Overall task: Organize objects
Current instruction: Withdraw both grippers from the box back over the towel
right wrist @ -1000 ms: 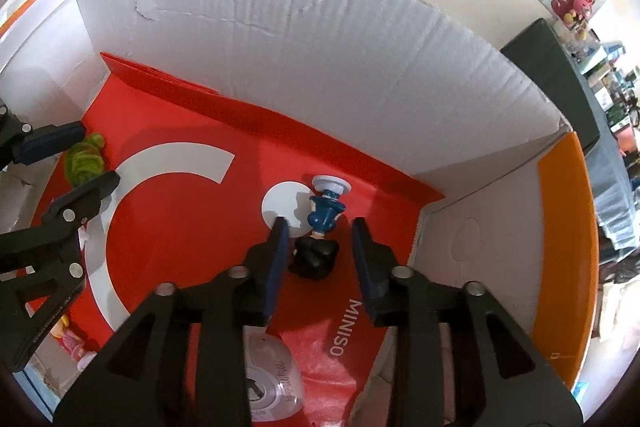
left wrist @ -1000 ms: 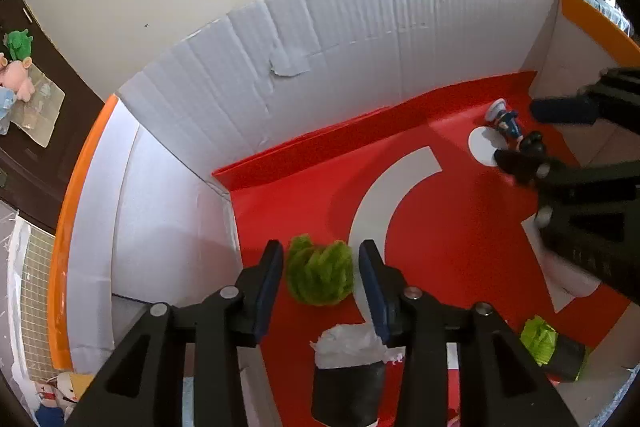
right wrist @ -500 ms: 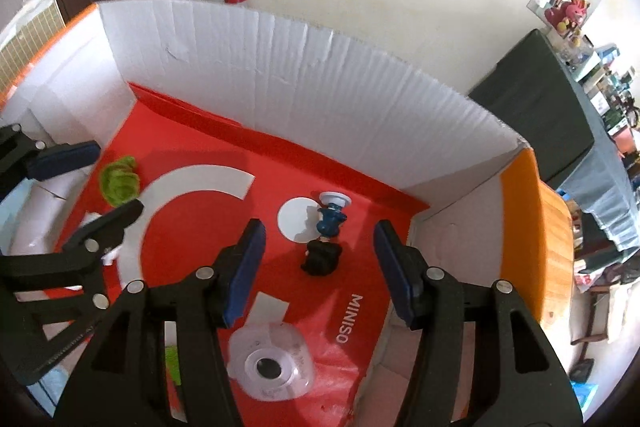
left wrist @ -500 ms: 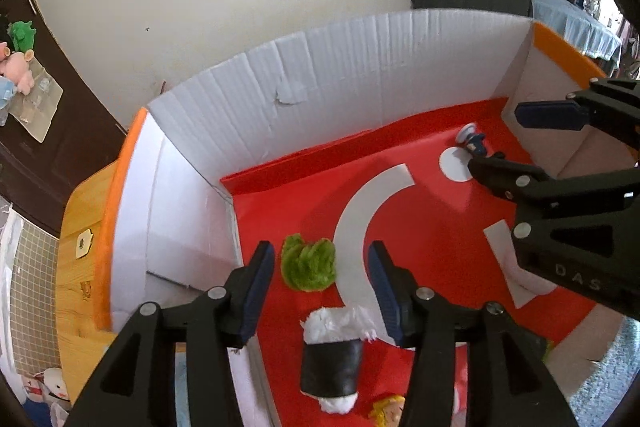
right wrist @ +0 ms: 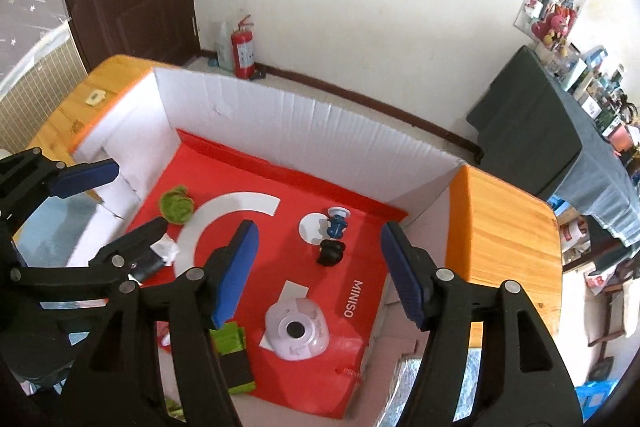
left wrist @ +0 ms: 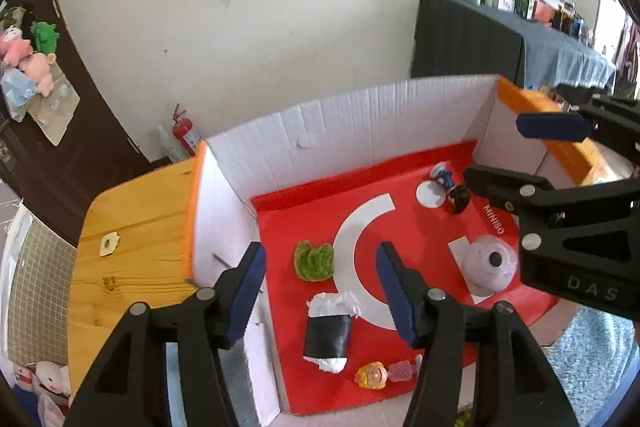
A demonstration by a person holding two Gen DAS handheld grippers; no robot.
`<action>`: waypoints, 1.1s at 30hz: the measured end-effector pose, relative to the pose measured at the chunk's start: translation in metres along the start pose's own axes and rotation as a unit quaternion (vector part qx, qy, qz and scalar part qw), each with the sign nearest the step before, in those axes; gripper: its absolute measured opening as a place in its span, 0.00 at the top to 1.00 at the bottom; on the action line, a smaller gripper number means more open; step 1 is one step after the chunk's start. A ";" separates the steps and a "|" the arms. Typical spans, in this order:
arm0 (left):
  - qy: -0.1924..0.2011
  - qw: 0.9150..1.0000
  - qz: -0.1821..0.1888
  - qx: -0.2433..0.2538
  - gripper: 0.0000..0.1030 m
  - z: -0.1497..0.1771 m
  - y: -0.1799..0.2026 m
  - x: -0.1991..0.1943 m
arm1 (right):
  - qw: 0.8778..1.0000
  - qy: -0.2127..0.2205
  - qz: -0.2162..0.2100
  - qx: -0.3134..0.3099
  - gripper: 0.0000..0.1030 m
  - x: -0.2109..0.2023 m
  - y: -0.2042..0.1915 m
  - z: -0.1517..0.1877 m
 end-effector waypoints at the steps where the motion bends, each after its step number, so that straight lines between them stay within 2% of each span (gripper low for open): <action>1: 0.010 1.000 -0.003 -0.005 0.42 -0.001 0.001 -0.004 | 1.000 0.007 -0.001 -0.001 0.40 -0.006 -0.001 0.000; 3: 0.031 0.999 -0.013 -0.012 0.39 -0.001 0.001 -0.019 | 1.000 0.019 0.000 -0.001 0.39 -0.021 -0.005 0.005; 6: 0.057 0.998 -0.013 -0.020 0.35 0.000 -0.001 -0.044 | 0.999 0.043 -0.004 0.006 0.31 -0.040 -0.006 0.008; 16: 0.112 0.993 0.007 -0.042 0.23 0.021 -0.010 -0.107 | 0.993 0.118 -0.015 0.008 0.25 -0.108 -0.008 0.026; 21: 0.132 0.990 0.015 -0.051 0.20 0.034 -0.012 -0.130 | 0.988 0.152 -0.018 0.011 0.17 -0.135 -0.009 0.040; 27: 0.151 0.986 0.024 -0.060 0.13 0.064 -0.008 -0.148 | 0.984 0.175 -0.037 0.020 0.17 -0.152 -0.016 0.070; 30: 0.160 0.985 0.024 -0.066 0.12 0.081 -0.006 -0.155 | 0.981 0.188 -0.032 0.025 0.10 -0.157 -0.021 0.089; 33: 0.169 0.983 0.018 -0.069 0.08 0.099 -0.002 -0.157 | 0.979 0.202 -0.023 0.024 0.10 -0.159 -0.028 0.110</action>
Point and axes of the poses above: each gripper's, at about its wrist camera, not at the fingertips, and x roughly the way its jaws point, y to its right, z to its underside, the point moved 8 cm from there along x, roughly the way its jaws point, and after that the axes turned 11 degrees about -y, right-handed, at the moved point
